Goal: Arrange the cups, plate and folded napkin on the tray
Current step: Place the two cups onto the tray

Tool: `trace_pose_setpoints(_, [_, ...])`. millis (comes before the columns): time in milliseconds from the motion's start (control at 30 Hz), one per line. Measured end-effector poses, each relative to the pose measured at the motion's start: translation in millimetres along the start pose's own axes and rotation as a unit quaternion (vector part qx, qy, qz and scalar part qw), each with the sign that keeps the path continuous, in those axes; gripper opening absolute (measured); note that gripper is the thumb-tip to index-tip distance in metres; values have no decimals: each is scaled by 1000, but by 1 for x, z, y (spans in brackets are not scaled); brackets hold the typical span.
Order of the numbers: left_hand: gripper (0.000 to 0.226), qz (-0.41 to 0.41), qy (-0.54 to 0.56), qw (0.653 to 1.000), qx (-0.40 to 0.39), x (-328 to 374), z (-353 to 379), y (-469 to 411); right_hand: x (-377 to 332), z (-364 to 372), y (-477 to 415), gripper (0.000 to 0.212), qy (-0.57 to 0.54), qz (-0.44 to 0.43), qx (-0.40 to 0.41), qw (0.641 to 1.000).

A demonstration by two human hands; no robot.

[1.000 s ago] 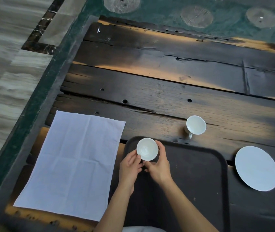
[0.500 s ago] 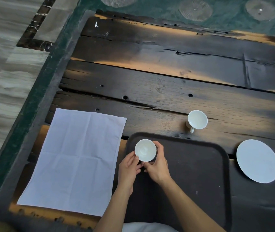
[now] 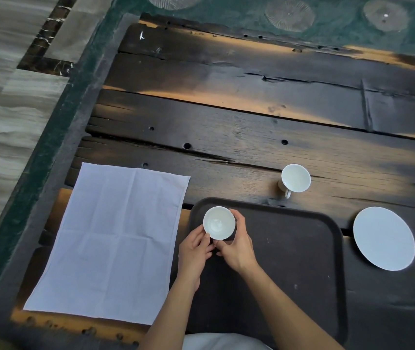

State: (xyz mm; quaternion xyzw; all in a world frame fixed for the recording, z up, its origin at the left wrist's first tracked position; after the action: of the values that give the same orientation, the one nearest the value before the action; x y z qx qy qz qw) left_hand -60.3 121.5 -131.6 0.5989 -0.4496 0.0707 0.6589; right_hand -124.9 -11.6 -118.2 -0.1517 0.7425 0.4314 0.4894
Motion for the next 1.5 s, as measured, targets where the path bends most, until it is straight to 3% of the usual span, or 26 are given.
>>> trace_pose_setpoints(667, [41,-1,-4,1000,1,-10,0,8,7,2,12,96,41,35,-35,998])
trace_pose_setpoints(867, [28,14,-12,1000,18,-10,1,21,13,5,20,105,1,75,-62,995])
trace_pose_setpoints(1267, [30,13,9,998,66,-32,12,55,16,-24,46,99,7,83,-60,995])
trace_pose_setpoints(1500, [22,-3,20,998,55,-42,44,72,30,-69,56,98,8,87,-64,994])
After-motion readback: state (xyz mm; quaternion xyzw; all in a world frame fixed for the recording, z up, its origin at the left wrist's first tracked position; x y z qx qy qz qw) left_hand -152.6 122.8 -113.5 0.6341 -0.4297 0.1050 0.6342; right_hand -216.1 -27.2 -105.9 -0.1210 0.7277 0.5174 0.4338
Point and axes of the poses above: each hand's wrist, its own y-axis away from the middle knuckle, its own z-axis out of the palm, x = y × z, the point moved 8 cm from there along -y, towards the middle knuckle, and after that the axes turned 11 degrees about -y, right-handed, at the moved point
